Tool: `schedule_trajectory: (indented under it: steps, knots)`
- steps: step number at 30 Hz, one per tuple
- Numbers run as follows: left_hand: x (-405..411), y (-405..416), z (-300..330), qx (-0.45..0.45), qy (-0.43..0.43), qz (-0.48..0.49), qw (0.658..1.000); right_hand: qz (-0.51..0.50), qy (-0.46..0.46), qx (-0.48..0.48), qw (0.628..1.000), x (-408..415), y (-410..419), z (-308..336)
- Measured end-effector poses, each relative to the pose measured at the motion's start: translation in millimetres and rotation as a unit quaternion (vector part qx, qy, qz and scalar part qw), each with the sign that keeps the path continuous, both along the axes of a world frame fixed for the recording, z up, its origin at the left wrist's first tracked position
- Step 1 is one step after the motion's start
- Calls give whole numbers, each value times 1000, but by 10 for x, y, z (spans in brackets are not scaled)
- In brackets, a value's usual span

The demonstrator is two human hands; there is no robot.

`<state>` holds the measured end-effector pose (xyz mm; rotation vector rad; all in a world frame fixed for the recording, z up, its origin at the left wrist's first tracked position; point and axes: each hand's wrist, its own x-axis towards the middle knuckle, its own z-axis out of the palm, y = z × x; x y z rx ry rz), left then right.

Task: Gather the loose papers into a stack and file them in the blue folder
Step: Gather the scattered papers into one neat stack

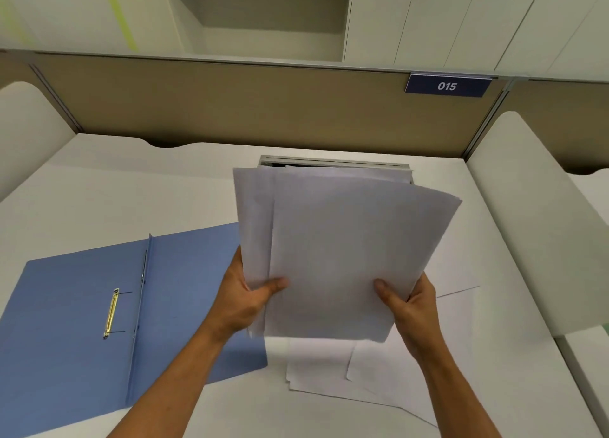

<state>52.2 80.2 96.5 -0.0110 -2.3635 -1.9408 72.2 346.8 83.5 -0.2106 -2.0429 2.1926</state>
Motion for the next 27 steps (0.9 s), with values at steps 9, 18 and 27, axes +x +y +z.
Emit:
schedule_trajectory:
  steps: [9,18,27]
  knots:
    - [110,62,-149,42,10,-5,999,-18,7,10,1000,113,-309,-273]
    - [133,96,-175,66,30,29,997,-75,41,26,996,135,-485,-228]
    - [248,152,-143,67,51,66,994,-56,54,66,995,209,-457,-184]
